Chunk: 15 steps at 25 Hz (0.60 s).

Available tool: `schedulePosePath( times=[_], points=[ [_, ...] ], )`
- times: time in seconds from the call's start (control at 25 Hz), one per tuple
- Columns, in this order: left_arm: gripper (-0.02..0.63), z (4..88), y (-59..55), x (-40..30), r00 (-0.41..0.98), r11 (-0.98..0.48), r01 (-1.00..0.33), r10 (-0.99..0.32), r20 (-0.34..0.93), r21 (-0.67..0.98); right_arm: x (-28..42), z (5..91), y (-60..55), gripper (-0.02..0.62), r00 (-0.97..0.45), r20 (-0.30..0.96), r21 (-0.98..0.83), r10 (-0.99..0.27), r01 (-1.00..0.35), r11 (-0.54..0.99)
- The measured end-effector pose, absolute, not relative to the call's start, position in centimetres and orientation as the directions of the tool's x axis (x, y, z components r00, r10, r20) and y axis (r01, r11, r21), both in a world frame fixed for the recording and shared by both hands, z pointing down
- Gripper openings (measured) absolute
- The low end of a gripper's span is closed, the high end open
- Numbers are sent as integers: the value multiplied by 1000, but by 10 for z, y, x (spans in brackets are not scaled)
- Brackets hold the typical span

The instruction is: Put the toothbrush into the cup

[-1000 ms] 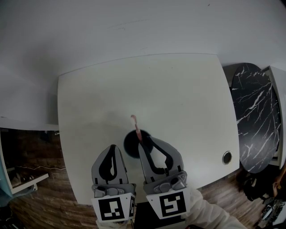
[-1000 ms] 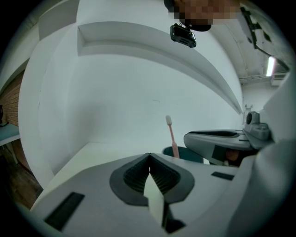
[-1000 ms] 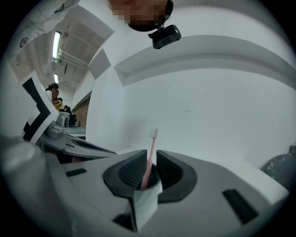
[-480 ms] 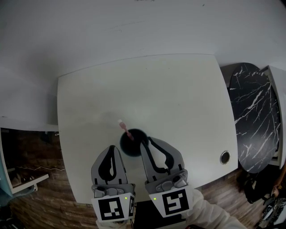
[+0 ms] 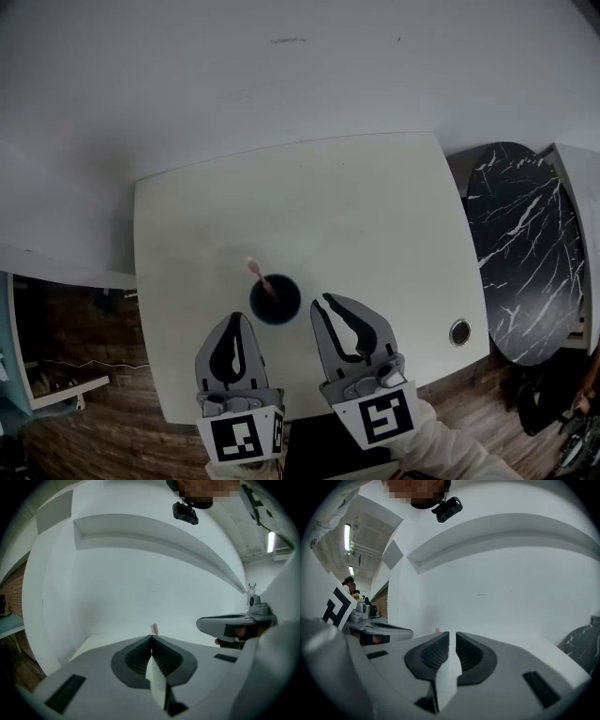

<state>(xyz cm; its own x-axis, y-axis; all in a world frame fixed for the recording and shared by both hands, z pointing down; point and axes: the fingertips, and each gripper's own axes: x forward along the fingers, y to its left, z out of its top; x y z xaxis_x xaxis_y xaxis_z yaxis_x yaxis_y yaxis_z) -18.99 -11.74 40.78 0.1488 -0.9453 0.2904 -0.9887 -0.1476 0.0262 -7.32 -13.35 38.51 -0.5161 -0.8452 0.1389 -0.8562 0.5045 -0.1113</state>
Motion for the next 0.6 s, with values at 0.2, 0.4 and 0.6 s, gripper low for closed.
schedulePosePath(
  times=[0.2, 0.4, 0.6],
  points=[
    [9, 379, -111, -184, 154, -159, -987, -951, 268, 2, -55, 351, -126, 18, -511, 116, -122, -851, -858, 499],
    [9, 343, -101, -175, 164, -175, -984, -956, 245, -24, -32, 323, -119, 5, -515, 126, -78, -848, -857, 509],
    [9, 306, -91, -168, 176, -189, -981, -959, 224, -38, -15, 295, -112, 5, -509, 128, -78, -851, -861, 503]
  ],
)
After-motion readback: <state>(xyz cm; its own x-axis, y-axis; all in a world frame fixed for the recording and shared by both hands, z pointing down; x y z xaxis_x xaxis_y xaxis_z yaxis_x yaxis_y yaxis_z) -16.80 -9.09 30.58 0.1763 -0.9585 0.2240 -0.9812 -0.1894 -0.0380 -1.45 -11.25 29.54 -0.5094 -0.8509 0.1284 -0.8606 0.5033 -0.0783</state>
